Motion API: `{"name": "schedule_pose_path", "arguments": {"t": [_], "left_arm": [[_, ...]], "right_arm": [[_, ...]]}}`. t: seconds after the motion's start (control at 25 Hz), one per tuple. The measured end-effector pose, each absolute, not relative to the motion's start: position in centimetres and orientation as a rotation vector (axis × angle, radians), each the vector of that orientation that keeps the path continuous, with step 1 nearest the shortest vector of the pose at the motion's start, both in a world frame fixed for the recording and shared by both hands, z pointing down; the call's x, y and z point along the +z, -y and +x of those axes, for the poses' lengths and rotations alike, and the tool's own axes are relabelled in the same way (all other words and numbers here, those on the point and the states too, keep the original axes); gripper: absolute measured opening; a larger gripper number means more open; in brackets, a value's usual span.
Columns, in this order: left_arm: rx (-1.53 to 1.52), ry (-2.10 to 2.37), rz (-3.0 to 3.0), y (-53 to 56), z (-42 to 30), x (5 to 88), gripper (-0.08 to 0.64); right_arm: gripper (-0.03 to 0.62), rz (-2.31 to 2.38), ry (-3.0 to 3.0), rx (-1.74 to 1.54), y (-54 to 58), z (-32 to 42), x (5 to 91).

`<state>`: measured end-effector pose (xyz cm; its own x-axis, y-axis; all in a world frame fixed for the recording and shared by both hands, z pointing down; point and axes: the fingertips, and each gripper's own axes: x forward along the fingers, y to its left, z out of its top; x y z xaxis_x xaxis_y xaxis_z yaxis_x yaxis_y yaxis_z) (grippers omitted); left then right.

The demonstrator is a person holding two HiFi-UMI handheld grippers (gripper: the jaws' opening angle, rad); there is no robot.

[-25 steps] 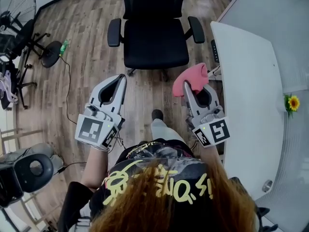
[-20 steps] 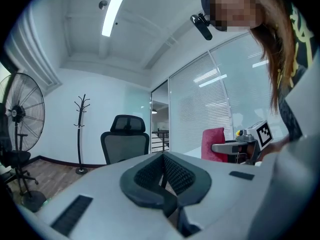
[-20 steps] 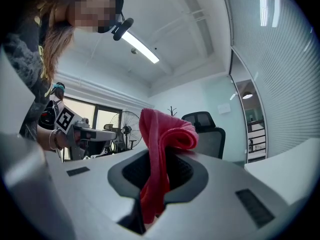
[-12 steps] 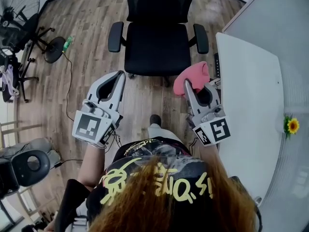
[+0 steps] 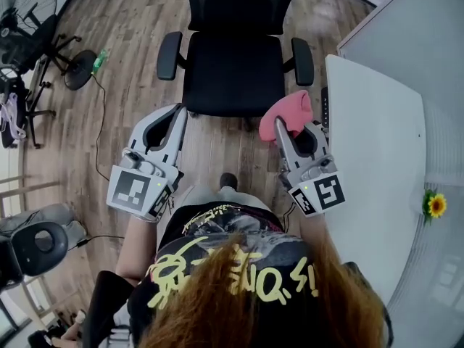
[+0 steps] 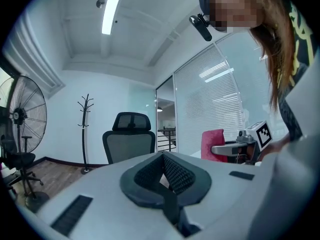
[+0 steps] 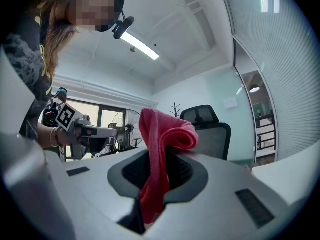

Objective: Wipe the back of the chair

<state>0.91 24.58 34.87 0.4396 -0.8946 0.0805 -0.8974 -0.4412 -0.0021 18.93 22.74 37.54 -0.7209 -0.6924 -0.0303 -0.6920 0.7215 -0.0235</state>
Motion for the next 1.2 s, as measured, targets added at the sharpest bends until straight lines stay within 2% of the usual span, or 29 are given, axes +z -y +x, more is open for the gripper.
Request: {"name": "schedule_pose_path", "arguments": {"t": [1.2], "left_arm": [[0.110,1.659,2.591,-21.7,0.6,35.2,-0.006]], "right_arm": [[0.061,-1.119,-2.908,-0.036,-19.6,18.9,38.1]]}}
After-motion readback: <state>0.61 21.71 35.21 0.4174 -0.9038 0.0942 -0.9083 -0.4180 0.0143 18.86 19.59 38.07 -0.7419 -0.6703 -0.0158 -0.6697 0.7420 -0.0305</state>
